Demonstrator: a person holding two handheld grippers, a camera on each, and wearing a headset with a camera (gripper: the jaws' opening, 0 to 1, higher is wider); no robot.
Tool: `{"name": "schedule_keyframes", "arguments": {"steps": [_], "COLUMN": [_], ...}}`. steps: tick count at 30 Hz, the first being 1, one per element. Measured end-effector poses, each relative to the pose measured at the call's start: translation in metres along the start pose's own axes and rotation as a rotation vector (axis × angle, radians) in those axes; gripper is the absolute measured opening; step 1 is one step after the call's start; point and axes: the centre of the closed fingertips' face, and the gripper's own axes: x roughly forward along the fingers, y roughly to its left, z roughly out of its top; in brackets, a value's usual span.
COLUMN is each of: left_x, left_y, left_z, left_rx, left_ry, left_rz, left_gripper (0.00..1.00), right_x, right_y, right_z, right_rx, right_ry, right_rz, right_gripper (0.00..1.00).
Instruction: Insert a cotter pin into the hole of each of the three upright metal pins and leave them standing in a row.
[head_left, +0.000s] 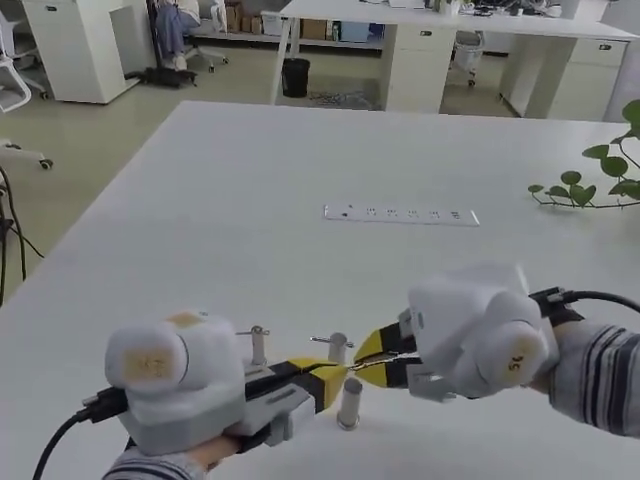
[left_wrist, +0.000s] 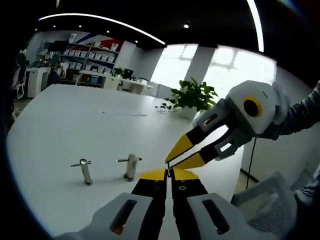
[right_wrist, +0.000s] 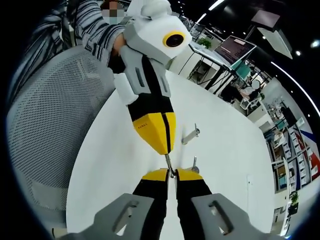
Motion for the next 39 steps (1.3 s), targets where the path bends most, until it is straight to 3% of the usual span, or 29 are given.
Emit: {"name": "schedule_keyframes", "arguments": {"steps": [2,6,13,21,32,39], "left_x": [-0.002,-0.003,-0.005,-0.008,-0.002,0.006], "left_y": [-0.001,-0.004,-0.009,-0.013,-0.004,0.003], "left_z": [-0.002,-0.003,-0.004,-0.002,-0.01,-0.019], "left_rx": [0.082,0.128,0.272,0.309,0.353,0.347], "left_ry": [0.021,0.033,0.066,0.077,0.102,0.107], "left_rz": [-0.003,-0.022,-0.074,-0.116,-0.049,0.011], "left_gripper": [0.0,0.0,0.0,0.0,0.01,0.16], "right_x": [0.0,-0.001,0.0,-0.001,-0.002,-0.003], "right_y": [0.0,0.006,0.013,0.021,0.019,0.013], "right_z": [-0.002,-0.002,0.0,0.002,-0.006,-0.027], "right_rx": [0.004,-0.002,-0.004,-0.009,-0.005,0.033], "right_ry": [0.003,-0.001,-0.009,-0.008,0.031,0.09], "right_rz": [0.002,0.025,0.062,0.107,0.092,0.067], "right_gripper": [0.0,0.0,0.0,0.0,0.0,0.0]}}
